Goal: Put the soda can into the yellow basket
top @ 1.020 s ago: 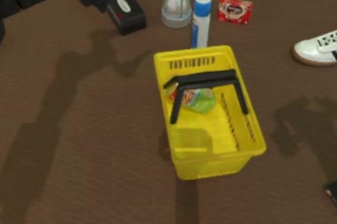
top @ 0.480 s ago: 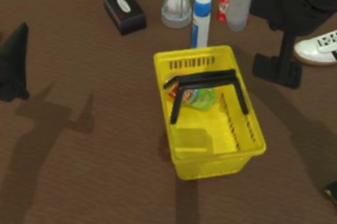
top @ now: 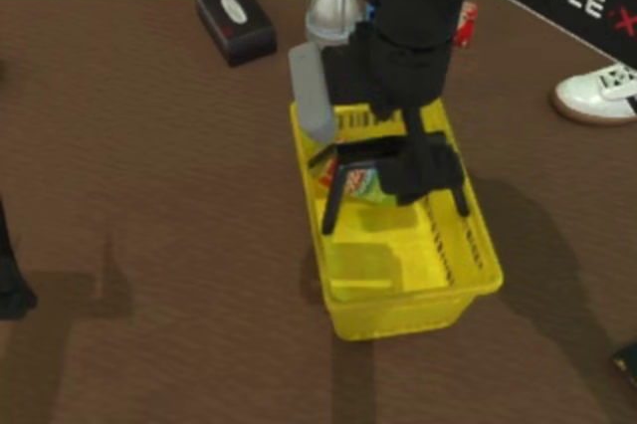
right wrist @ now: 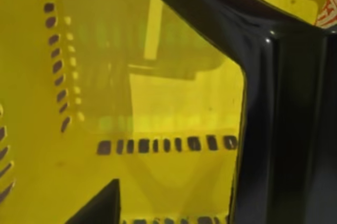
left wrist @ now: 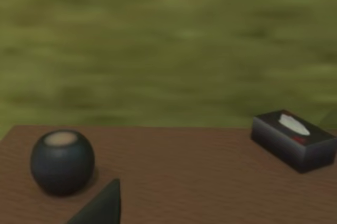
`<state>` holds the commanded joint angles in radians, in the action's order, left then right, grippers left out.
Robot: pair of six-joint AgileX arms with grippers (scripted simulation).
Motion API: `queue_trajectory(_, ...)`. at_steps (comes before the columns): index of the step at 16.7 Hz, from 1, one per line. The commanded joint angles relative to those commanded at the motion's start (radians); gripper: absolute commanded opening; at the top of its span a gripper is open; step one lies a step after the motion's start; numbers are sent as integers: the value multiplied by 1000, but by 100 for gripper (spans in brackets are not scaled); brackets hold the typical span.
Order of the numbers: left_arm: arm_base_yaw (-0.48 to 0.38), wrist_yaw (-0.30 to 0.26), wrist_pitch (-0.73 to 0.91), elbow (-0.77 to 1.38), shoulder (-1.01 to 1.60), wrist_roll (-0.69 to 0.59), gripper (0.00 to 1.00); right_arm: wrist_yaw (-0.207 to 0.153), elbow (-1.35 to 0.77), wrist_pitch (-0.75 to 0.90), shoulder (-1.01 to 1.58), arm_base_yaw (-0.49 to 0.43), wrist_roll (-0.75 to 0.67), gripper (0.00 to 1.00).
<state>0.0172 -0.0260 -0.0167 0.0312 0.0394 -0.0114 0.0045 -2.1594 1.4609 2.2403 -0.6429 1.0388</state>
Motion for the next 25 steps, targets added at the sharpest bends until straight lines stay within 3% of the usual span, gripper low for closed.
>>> queue_trajectory(3,3,26,17,-31,-39,11,100,-1,-36,27,38,-13,19,100)
queue_trajectory(17,3,26,17,-31,-39,11,100,-1,65,-61,26,-13,19,100)
queue_trajectory(25,3,26,17,-31,-39,11,100,-1,65,-61,26,-13,19,40)
